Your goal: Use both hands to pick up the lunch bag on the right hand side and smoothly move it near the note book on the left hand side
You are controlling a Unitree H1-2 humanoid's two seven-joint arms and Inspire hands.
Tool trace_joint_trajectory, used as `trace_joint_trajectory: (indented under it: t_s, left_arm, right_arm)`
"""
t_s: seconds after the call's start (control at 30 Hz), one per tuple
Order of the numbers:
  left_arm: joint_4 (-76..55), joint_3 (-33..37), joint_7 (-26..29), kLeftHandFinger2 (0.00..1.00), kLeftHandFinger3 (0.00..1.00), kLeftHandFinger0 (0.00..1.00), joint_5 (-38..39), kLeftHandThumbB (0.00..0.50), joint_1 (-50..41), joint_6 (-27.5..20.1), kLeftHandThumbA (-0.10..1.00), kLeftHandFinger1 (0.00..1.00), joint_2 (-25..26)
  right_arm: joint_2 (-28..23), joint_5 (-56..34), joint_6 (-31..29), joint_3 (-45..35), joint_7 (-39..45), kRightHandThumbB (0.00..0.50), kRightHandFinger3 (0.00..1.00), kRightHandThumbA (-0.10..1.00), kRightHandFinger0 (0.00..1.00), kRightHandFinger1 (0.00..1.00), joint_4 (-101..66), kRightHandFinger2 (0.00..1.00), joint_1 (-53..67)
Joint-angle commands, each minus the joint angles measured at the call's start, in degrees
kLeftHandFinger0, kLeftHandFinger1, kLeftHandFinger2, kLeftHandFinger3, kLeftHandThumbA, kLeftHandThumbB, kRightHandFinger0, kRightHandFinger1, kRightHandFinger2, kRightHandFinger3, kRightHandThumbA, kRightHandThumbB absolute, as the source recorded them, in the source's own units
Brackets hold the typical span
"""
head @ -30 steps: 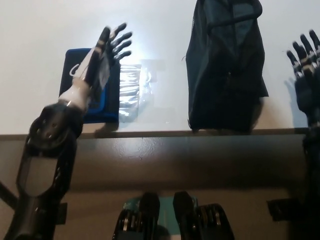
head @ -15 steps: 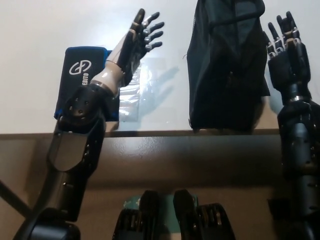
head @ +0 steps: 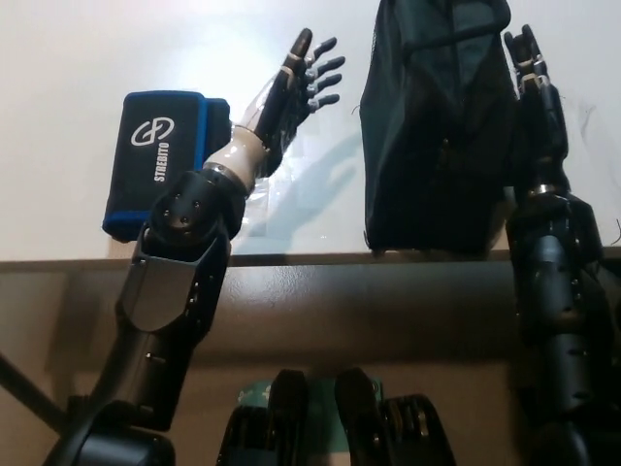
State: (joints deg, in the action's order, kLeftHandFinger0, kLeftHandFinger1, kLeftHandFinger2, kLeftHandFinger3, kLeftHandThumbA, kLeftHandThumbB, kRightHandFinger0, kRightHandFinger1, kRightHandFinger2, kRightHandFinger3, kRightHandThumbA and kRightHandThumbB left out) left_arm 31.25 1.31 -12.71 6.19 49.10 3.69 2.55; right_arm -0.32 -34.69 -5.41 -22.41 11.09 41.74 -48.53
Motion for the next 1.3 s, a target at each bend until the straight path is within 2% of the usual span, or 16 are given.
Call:
trace_joint_trajectory:
  t_s: [0.0,0.1,0.17,0.27,0.57,0.77,0.87,0.97,1.03,1.1,1.17,1.27]
  left_arm:
    - [1.72,1.07,1.2,1.0,1.0,1.0,-1.92,0.372,3.67,-3.94,1.0,1.0,-1.25]
    - [2.57,1.79,1.75,1.0,1.0,1.0,-2.92,0.372,3.99,-5.23,1.0,1.0,-1.91]
    - [3.73,2.19,2.3,1.0,1.0,1.0,-3.54,0.365,4.44,-6.64,1.0,1.0,-2.83]
    - [3.27,1.66,2.31,1.0,1.0,1.0,-2.6,0.353,3.5,-5.9,1.0,1.0,-4.12]
    - [4.8,0.3,2.9,1.0,1.0,1.0,-1.68,0.317,2.35,-6.16,1.0,1.0,-6.24]
    - [4.84,-0.65,2.32,1.0,1.0,1.0,-1.02,0.338,-0.03,-6.65,1.0,1.0,-4.92]
    - [4.07,-2.08,2.78,1.0,1.0,1.0,-0.03,0.33,-1.23,-7.16,1.0,1.0,-4.39]
    - [1.78,-3.33,3.32,1.0,1.0,1.0,0.28,0.3,-3.6,-6.33,1.0,1.0,-3.66]
    - [1.69,-4.11,2.52,1.0,1.0,1.0,1.06,0.302,-3.65,-6.35,1.0,1.0,-3.14]
    - [1.04,-4.61,2.06,1.0,1.0,1.0,1.42,0.346,-3.78,-6.33,1.0,1.0,-2.44]
    - [-0.22,-5.26,2.26,1.0,1.0,1.0,1.48,0.364,-3.68,-5.41,1.0,1.0,-1.36]
    - [-1.24,-6.31,1.96,1.0,1.0,1.0,2.37,0.342,-4.02,-5.36,1.0,1.0,-0.28]
  right_arm:
    - [1.19,-1.01,-4.86,-0.46,1.73,0.343,1.0,1.0,1.0,1.0,1.79,1.0,-5.32]
    - [1.82,-0.96,-5.44,-0.45,1.3,0.339,1.0,1.0,1.0,1.0,2.35,1.0,-5.64]
    - [2.2,-0.79,-6.34,-0.46,1.05,0.316,1.0,1.0,1.0,1.0,3.76,1.0,-6.31]
    - [3.02,-1.36,-6.77,-0.75,1.45,0.333,1.0,1.0,1.0,1.0,4.67,1.0,-5.66]
    - [5.17,-3.8,-6.85,-1.55,4.4,0.313,1.0,1.0,1.0,1.0,9.03,1.0,-6.95]
    - [5.83,-5.44,-5.74,-1.81,5.43,0.284,1.0,1.0,1.0,1.0,9.25,1.0,-6.9]
    - [6.38,-5.84,-5.96,-1.75,6.42,0.287,1.0,1.0,1.0,1.0,9.97,1.0,-7.18]
    - [7.57,-5.48,-6.13,-0.92,7.06,0.275,1.0,1.0,1.0,1.0,10.08,1.0,-6.41]
    - [7.88,-5.17,-6.18,-0.75,6.83,0.282,1.0,1.0,1.0,1.0,10.39,1.0,-6.9]
    - [8.37,-4.85,-6.2,-0.53,6.6,0.279,1.0,1.0,1.0,1.0,10.18,1.0,-7.12]
    - [8.78,-5.22,-6.18,-0.43,8.31,0.27,1.0,1.0,1.0,1.0,10.79,1.0,-7.77]
    - [9.29,-4.24,-6.54,-0.08,7.2,0.287,1.0,1.0,1.0,1.0,11.45,1.0,-8.49]
